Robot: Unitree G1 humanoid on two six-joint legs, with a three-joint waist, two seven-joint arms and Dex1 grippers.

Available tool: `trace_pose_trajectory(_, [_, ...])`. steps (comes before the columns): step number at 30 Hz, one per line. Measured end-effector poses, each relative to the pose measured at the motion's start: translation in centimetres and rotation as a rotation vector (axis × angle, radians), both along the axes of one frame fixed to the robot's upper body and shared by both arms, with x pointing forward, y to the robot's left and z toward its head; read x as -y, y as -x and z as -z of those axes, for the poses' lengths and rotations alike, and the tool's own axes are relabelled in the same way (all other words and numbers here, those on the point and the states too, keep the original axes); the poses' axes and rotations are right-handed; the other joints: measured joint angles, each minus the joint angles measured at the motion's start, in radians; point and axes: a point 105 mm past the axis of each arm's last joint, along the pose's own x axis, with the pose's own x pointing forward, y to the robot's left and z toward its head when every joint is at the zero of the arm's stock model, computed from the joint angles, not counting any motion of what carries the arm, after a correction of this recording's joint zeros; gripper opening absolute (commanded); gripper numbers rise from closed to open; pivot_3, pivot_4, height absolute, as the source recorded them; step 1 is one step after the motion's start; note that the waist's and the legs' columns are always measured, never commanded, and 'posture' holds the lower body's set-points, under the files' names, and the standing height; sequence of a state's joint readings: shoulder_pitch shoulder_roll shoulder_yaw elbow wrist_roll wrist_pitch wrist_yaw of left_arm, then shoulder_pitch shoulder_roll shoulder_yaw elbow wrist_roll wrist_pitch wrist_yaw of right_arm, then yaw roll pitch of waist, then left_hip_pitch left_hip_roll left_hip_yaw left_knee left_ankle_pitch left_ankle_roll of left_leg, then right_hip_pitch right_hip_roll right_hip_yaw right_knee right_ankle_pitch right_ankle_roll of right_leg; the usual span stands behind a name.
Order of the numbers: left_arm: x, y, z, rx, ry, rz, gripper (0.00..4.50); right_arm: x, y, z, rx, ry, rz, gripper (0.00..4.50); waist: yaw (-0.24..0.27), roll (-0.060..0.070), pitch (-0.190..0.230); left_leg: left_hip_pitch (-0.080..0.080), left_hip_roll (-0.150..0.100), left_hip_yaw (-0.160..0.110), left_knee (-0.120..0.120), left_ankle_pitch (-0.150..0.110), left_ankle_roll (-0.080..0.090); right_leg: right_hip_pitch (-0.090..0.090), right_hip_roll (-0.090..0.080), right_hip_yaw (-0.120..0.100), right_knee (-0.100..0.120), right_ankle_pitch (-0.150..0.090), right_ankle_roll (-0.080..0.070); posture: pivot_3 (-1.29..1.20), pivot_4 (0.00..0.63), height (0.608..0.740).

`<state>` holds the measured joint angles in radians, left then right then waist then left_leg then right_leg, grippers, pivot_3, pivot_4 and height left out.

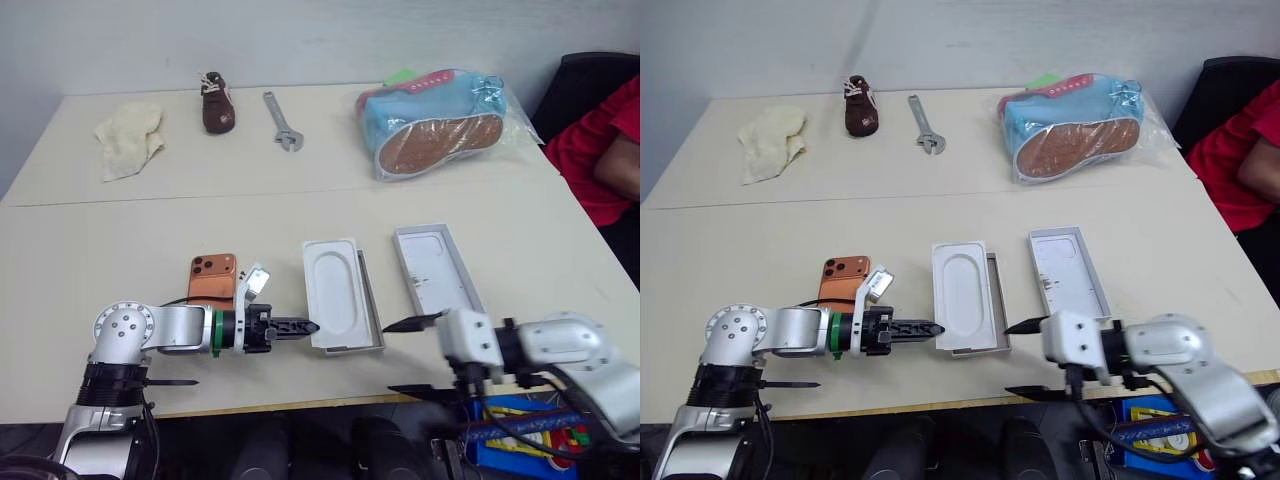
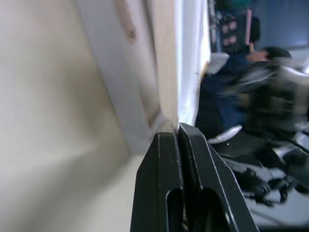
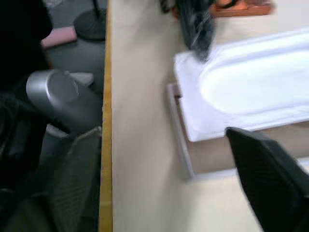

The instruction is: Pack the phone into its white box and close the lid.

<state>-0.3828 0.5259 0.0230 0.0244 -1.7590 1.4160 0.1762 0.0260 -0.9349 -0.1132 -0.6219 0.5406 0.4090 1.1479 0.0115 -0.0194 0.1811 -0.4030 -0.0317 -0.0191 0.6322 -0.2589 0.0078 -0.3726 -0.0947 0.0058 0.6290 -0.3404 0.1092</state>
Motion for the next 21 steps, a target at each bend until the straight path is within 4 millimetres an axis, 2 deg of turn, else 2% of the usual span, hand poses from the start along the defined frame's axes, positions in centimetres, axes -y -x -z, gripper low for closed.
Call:
trace_pose_trajectory(4, [0.8,-0.2,0.1,-0.034,0.007,-0.026,0.00,1.5,-0.3,-1.9,0.013,-0.020,0.094,4.46,0.006,0.000,0.000,0.000,0.000,0.000,0.000,0.000,0.000,0.000,0.000,0.000,-0.001,0.000,0.000,0.00,0.150,0.740])
trace_pose_trajectory(9, [1.5,0.3,0.9,-0.071,-0.035,-0.007,0.00,1.6,-0.4,-2.3,0.030,-0.023,0.129,4.46,0.012,0.000,0.000,0.000,0.000,0.001,0.000,0.001,-0.001,0.000,0.000,0.000,-0.001,0.000,0.000,0.00,0.150,0.740])
trace_pose_trajectory(14, [1.6,0.1,0.8,-0.072,-0.052,0.003,0.00,1.5,-0.6,-2.4,0.043,-0.026,0.146,4.46,0.013,0.000,0.000,0.000,-0.001,0.001,0.000,0.001,-0.001,0.000,0.000,0.000,-0.001,0.000,0.000,0.00,0.150,0.740])
trace_pose_trajectory(17, [1.8,0.1,0.7,-0.075,-0.045,0.013,0.59,1.2,-0.5,-2.1,0.038,-0.028,0.141,4.50,0.012,0.000,0.000,0.000,-0.001,0.001,0.000,0.001,-0.001,0.000,0.000,0.000,-0.001,0.000,0.000,0.00,0.150,0.740])
trace_pose_trajectory(21, [2.2,0.2,0.1,-0.062,-0.010,0.043,1.78,0.9,-0.6,-1.9,0.030,-0.035,0.140,4.50,0.012,0.000,0.000,0.000,-0.001,0.001,0.000,0.001,-0.001,0.000,0.000,0.000,-0.001,0.000,0.000,0.00,0.150,0.740])
